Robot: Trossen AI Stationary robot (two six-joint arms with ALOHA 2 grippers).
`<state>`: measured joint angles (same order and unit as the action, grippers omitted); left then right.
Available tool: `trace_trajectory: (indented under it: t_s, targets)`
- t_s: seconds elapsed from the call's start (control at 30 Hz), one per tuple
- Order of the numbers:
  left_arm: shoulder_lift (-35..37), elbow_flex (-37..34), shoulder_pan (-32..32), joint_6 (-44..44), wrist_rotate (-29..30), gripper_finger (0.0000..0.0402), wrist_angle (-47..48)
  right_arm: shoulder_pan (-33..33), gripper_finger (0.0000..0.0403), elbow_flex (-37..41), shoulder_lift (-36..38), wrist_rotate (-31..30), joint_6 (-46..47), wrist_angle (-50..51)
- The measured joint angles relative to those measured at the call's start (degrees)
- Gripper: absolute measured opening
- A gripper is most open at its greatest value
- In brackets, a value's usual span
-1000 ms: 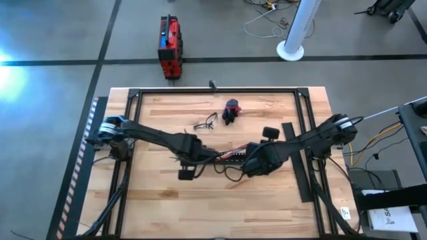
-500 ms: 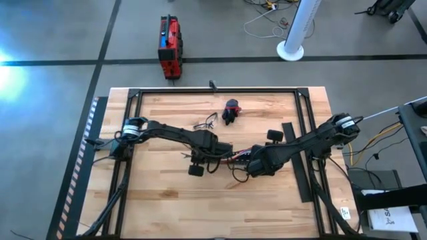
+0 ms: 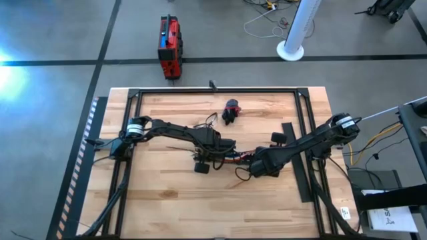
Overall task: Ziptie cables
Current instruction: Put the ziptied cable wires into the black cable duct
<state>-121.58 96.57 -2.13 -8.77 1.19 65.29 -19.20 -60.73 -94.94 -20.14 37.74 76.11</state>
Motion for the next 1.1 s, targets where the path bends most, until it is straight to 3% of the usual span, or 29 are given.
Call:
trace_trajectory:
  t_s: [0.47,0.8,1.1]
  targets:
    - [0.02,-2.18,0.00,0.10,0.28,0.0045,-7.53,0.00,0.0014,7.48,0.02,7.09,0.55,-4.55]
    - [0.02,-2.25,0.06,0.90,0.28,0.0083,-6.83,-0.04,0.0015,6.98,0.00,9.86,-1.62,-7.57]
    - [0.02,-2.23,0.17,3.05,2.74,0.0074,-1.43,-0.04,0.0097,4.81,0.00,10.12,-2.54,-5.97]
